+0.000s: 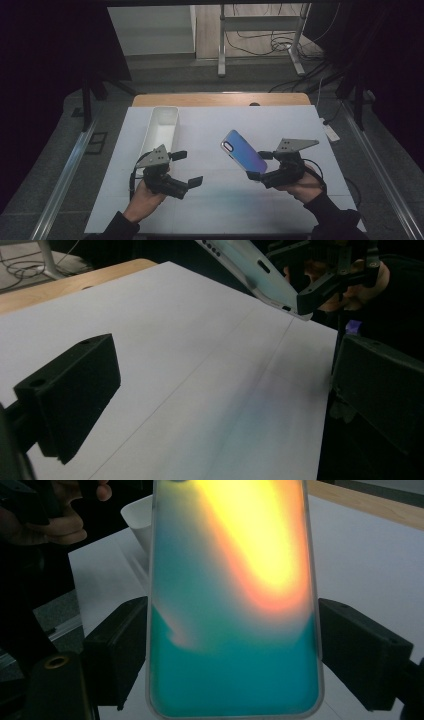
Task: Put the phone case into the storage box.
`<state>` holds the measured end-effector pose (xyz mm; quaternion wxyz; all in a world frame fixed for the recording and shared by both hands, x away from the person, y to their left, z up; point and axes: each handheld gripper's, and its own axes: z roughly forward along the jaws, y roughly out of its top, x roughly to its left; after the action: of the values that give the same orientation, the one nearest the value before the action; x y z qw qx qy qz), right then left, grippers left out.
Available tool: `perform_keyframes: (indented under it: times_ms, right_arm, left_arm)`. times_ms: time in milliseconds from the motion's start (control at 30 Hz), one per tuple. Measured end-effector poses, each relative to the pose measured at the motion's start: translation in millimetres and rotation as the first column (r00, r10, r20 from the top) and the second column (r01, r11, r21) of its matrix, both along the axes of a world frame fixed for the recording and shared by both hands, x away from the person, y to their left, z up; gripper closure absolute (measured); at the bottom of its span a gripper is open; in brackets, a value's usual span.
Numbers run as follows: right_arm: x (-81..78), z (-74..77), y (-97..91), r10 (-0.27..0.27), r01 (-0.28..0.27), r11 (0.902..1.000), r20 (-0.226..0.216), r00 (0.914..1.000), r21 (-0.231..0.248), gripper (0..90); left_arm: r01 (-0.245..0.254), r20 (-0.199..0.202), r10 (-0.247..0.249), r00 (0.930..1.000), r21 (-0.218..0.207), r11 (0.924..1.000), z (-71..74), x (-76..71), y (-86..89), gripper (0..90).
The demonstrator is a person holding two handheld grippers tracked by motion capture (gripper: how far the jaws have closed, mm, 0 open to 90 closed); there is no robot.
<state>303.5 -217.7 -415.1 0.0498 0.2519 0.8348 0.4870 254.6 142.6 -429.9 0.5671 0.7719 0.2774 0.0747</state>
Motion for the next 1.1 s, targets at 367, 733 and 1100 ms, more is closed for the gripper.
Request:
perform_keyframes:
  times_ms: [367, 733, 1100]
  right_arm:
    - [-3.5, 0.0, 2.3, 0.038, -0.038, 0.9988, -0.014, 0.9992, 0.03, 17.2]
    - [-8.9, 2.1, 7.0, 0.079, -0.078, 0.995, -0.01, 0.9968, 0.061, 17.2]
    - [-12.8, 2.4, 12.6, 0.124, -0.123, 0.9897, -0.011, 0.9922, 0.072, 17.1]
  left_arm:
    - [0.084, 0.018, -0.083, 0.9964, -0.019, 0.9963, 4.2, 1.1, -12.7, 0.1]
    - [0.139, 0.012, -0.139, 0.9903, -0.021, 0.9901, 4.8, 5.5, -24.1, 0.0]
    - [0.204, -0.007, -0.204, 0.9789, -0.037, 0.9783, 4.9, 10.7, -31.7, 0.6]
